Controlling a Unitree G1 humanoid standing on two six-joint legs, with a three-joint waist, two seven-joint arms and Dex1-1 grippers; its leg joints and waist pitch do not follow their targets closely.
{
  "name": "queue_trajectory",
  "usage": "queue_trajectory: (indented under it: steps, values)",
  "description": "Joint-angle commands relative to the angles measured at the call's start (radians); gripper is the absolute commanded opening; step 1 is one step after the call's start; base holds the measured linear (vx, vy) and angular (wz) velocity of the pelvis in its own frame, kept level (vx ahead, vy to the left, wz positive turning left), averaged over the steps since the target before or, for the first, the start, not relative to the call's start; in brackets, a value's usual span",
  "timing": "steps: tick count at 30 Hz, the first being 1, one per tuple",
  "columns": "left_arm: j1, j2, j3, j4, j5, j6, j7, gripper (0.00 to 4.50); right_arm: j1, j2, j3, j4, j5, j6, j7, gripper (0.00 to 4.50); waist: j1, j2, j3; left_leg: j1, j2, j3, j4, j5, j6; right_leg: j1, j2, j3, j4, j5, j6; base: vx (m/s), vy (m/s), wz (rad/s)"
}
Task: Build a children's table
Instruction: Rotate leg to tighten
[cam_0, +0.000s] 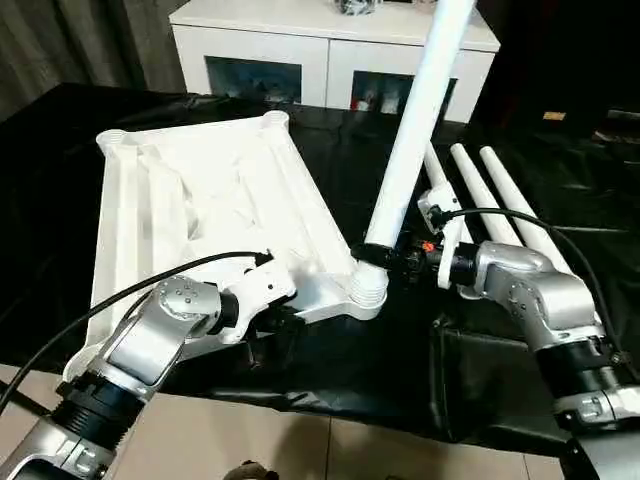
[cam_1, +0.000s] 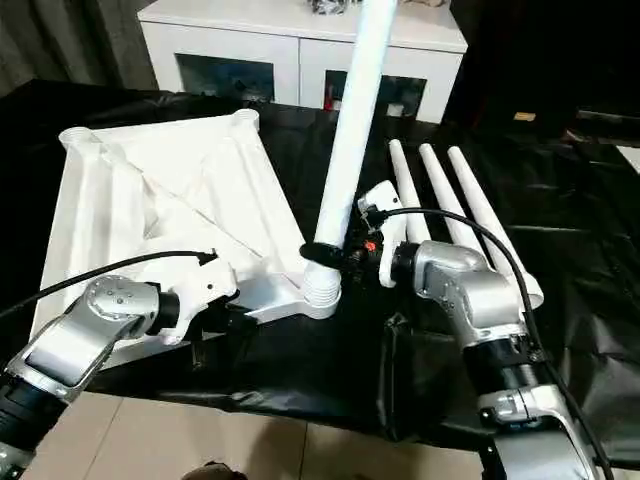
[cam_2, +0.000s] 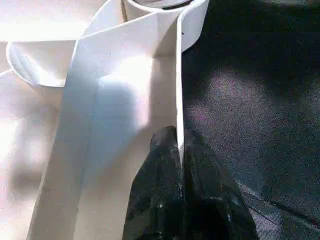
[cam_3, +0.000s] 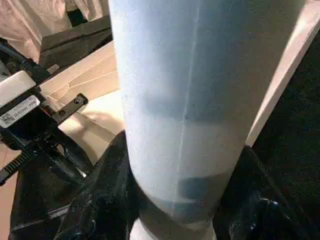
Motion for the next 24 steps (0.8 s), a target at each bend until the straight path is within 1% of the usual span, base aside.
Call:
queue_trajectory:
  steps: [1,3,4,5,6,8,9,10,11,12,13,14,15,16,17,19,20,21,23,24]
  values:
    - [0.002,-0.01,0.009,-0.032,-0.008,-0.009,0.004,0.0,0.01,-0.006,0.011,0.027,-0.018,-0.001,-0.003,1.82,-0.003,-0.007,-0.065,0.026,0.097,-0.051,-0.088,-0.163,0.0,0.039,-0.115,0.069,-0.081,-0.257,-0.195,0.0,0.0,0.0]
    - [0.004,-0.011,0.012,-0.033,-0.008,-0.008,0.006,0.0,0.028,-0.003,-0.002,0.028,-0.016,-0.009,-0.015,1.82,-0.003,-0.006,-0.065,0.026,0.098,-0.051,-0.089,-0.166,-0.002,0.039,-0.114,0.069,-0.082,-0.258,-0.194,0.0,0.0,0.0]
    - [0.005,-0.011,0.013,-0.035,-0.009,-0.007,0.006,0.0,0.042,0.001,-0.014,0.033,-0.015,-0.018,-0.03,1.82,-0.004,-0.008,-0.065,0.026,0.097,-0.051,-0.089,-0.17,-0.003,0.039,-0.114,0.069,-0.082,-0.26,-0.193,0.0,0.0,0.0]
    - [0.006,-0.012,0.015,-0.035,-0.01,-0.007,0.009,0.0,0.061,0.009,-0.03,0.038,-0.012,-0.031,-0.05,1.82,-0.003,-0.008,-0.065,0.026,0.098,-0.051,-0.089,-0.172,-0.003,0.039,-0.115,0.07,-0.083,-0.264,-0.192,0.0,0.0,0.0]
    - [0.006,-0.015,0.018,-0.034,-0.012,-0.006,0.013,0.0,0.077,0.018,-0.045,0.04,-0.01,-0.044,-0.066,1.82,-0.003,-0.004,-0.065,0.027,0.098,-0.052,-0.089,-0.179,-0.007,0.038,-0.116,0.07,-0.085,-0.271,-0.19,0.0,0.0,0.0]
    - [0.005,-0.021,0.023,-0.03,-0.013,-0.004,0.021,0.0,0.122,0.041,-0.073,0.031,-0.003,-0.073,-0.099,1.82,-0.004,-0.006,-0.063,0.028,0.099,-0.053,-0.092,-0.199,-0.01,0.036,-0.116,0.071,-0.088,-0.288,-0.186,0.0,0.0,0.0]
    - [0.005,-0.022,0.025,-0.03,-0.014,-0.004,0.023,0.0,0.145,0.052,-0.083,0.019,0.0,-0.085,-0.114,1.82,-0.002,0.005,-0.063,0.03,0.099,-0.056,-0.093,-0.218,-0.019,0.035,-0.116,0.07,-0.089,-0.309,-0.181,0.0,0.0,0.0]
    - [0.004,-0.022,0.026,-0.029,-0.014,-0.004,0.024,0.0,0.161,0.059,-0.088,0.005,0.003,-0.094,-0.125,1.82,-0.005,0.001,-0.062,0.03,0.099,-0.056,-0.096,-0.233,-0.025,0.035,-0.114,0.069,-0.091,-0.318,-0.175,0.0,0.0,0.0]
    - [0.004,-0.023,0.027,-0.028,-0.014,-0.004,0.024,0.0,0.171,0.064,-0.091,-0.003,0.004,-0.099,-0.131,1.82,-0.006,0.001,-0.062,0.031,0.099,-0.056,-0.097,-0.243,-0.028,0.034,-0.113,0.07,-0.092,-0.325,-0.172,0.0,0.0,0.0]
    - [0.003,-0.024,0.028,-0.027,-0.014,-0.004,0.026,0.0,0.178,0.067,-0.093,-0.011,0.002,-0.107,-0.14,1.82,-0.006,0.008,-0.063,0.032,0.099,-0.059,-0.098,-0.254,-0.035,0.034,-0.114,0.069,-0.091,-0.333,-0.172,0.0,0.0,0.0]
    - [0.001,-0.025,0.029,-0.025,-0.014,-0.004,0.028,0.0,0.186,0.07,-0.095,-0.02,-0.002,-0.118,-0.15,1.82,-0.007,0.005,-0.062,0.032,0.098,-0.058,-0.098,-0.258,-0.036,0.034,-0.113,0.069,-0.094,-0.335,-0.17,0.0,0.0,0.0]
    - [0.001,-0.025,0.029,-0.025,-0.014,-0.004,0.028,0.0,0.186,0.07,-0.095,-0.02,-0.002,-0.118,-0.15,1.82,-0.007,0.003,-0.063,0.033,0.098,-0.057,-0.097,-0.26,-0.036,0.034,-0.115,0.07,-0.094,-0.335,-0.17,0.0,0.0,0.0]
    - [0.0,-0.026,0.03,-0.022,-0.013,-0.005,0.03,0.0,0.196,0.073,-0.095,-0.035,-0.006,-0.128,-0.158,1.82,-0.007,0.003,-0.064,0.032,0.098,-0.057,-0.097,-0.255,-0.036,0.034,-0.115,0.071,-0.093,-0.329,-0.172,0.0,0.0,0.0]
    - [-0.004,-0.028,0.031,-0.018,-0.012,-0.006,0.034,0.0,0.209,0.074,-0.091,-0.057,-0.019,-0.142,-0.171,1.82,-0.005,0.008,-0.064,0.032,0.098,-0.057,-0.097,-0.247,-0.035,0.033,-0.114,0.071,-0.092,-0.313,-0.173,0.0,0.0,0.0]
    - [-0.008,-0.031,0.033,-0.012,-0.01,-0.009,0.04,0.0,0.232,0.066,-0.066,-0.102,-0.056,-0.169,-0.183,1.82,-0.004,0.004,-0.064,0.031,0.099,-0.056,-0.099,-0.233,-0.034,0.034,-0.111,0.071,-0.089,-0.283,-0.17,0.0,0.0,0.0]
    - [-0.011,-0.033,0.033,-0.01,-0.01,-0.009,0.042,0.0,0.24,0.063,-0.055,-0.12,-0.069,-0.179,-0.186,1.82,-0.004,0.004,-0.065,0.03,0.098,-0.056,-0.099,-0.231,-0.032,0.035,-0.112,0.071,-0.087,-0.276,-0.172,0.0,0.0,0.0]
    - [-0.011,-0.034,0.033,-0.01,-0.01,-0.009,0.043,0.0,0.244,0.059,-0.043,-0.133,-0.079,-0.18,-0.185,1.82,-0.005,0.003,-0.062,0.028,0.097,-0.057,-0.099,-0.239,-0.031,0.036,-0.112,0.07,-0.089,-0.294,-0.172,0.0,0.0,0.0]
    - [-0.012,-0.035,0.033,-0.01,-0.01,-0.009,0.046,0.0,0.248,0.054,-0.027,-0.15,-0.091,-0.175,-0.183,1.82,-0.007,0.003,-0.061,0.029,0.097,-0.057,-0.099,-0.256,-0.031,0.034,-0.114,0.071,-0.093,-0.327,-0.167,0.0,0.0,0.0]
    - [-0.014,-0.037,0.033,-0.008,-0.009,-0.009,0.049,0.0,0.25,0.044,-0.002,-0.165,-0.108,-0.17,-0.176,1.82,-0.008,0.001,-0.06,0.031,0.098,-0.059,-0.1,-0.268,-0.032,0.033,-0.114,0.071,-0.097,-0.362,-0.156,0.0,0.0,0.0]
    - [-0.015,-0.038,0.032,-0.008,-0.008,-0.009,0.05,0.0,0.249,0.041,0.006,-0.167,-0.112,-0.167,-0.171,1.82,-0.008,0.002,-0.06,0.031,0.098,-0.059,-0.1,-0.269,-0.033,0.032,-0.114,0.072,-0.096,-0.362,-0.156,0.0,0.0,0.0]
